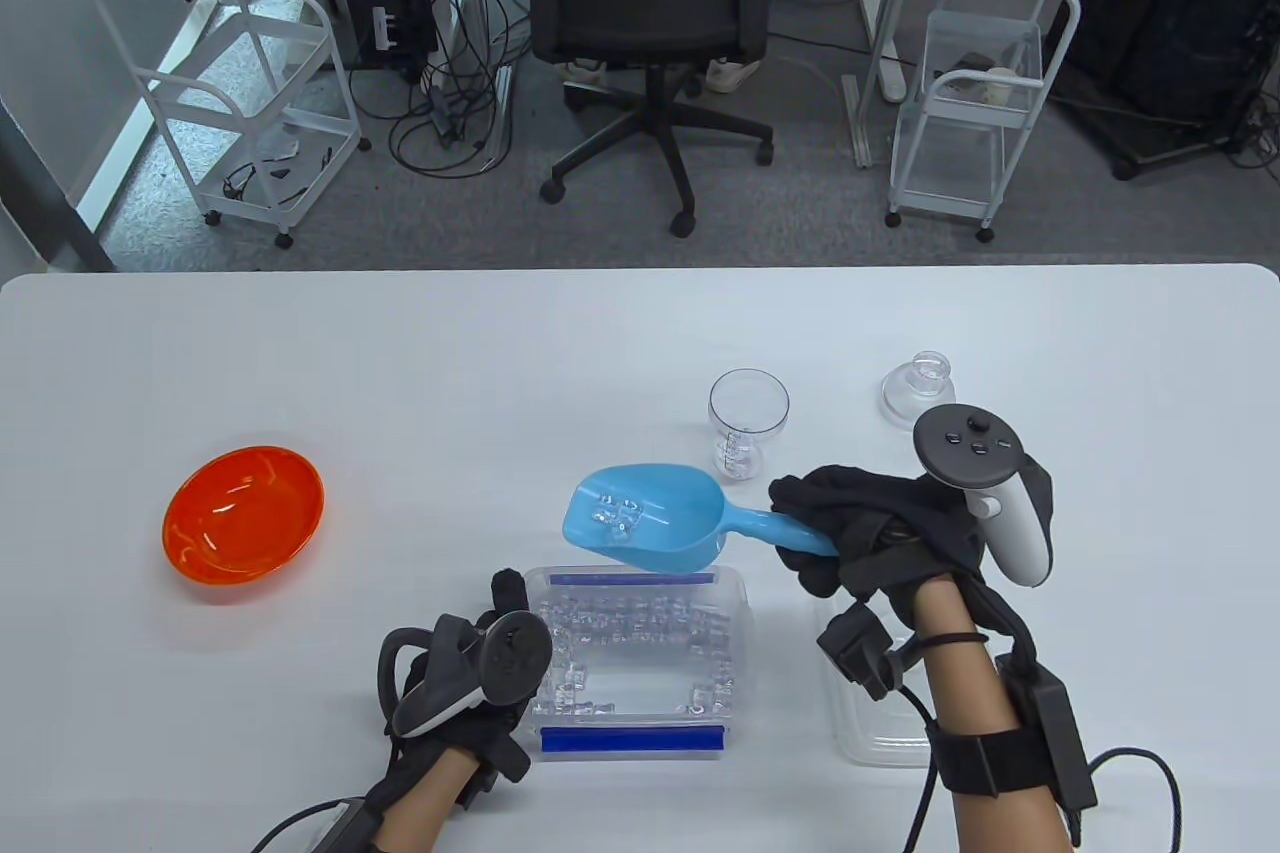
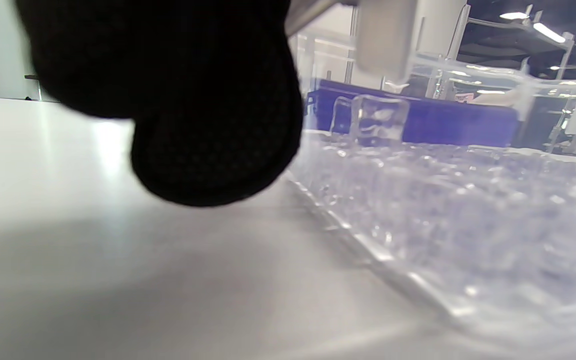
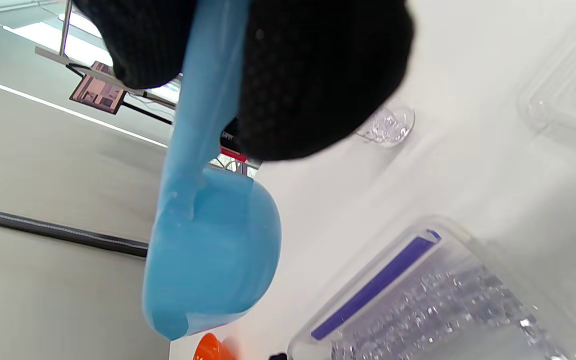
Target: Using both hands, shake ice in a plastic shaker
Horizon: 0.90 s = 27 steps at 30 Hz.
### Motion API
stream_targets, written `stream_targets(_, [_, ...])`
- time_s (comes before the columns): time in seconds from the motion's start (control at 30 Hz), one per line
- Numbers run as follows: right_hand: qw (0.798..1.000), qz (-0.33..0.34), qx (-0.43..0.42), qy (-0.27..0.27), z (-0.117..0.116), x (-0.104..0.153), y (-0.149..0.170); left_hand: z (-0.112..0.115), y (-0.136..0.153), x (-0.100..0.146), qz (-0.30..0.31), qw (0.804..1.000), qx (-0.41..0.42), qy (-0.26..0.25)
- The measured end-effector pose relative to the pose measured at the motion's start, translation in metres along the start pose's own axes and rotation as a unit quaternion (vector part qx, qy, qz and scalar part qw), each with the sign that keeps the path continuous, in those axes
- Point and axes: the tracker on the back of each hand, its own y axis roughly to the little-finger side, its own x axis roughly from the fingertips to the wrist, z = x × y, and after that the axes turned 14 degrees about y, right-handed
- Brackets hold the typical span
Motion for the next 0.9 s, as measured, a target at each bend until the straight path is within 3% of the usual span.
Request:
stream_targets(0.33, [0.987,-0.048,-0.012,0.155,0.031,-0.018,-0.002,0.0,0.0,0.0,0.001,1.0,0.002,0.001])
stream_targets(0.53, [0.97,-0.076,0.028,0.231,0.039,-0.023,0.005,0.0,0.0,0.0,0.001,1.0,0.005,0.001])
stream_targets(0.9, [0.947,-0.082,0.106,0.291,0.03,-0.027,0.008,0.0,0.001,0.0,0.001,1.0,0.009,0.0])
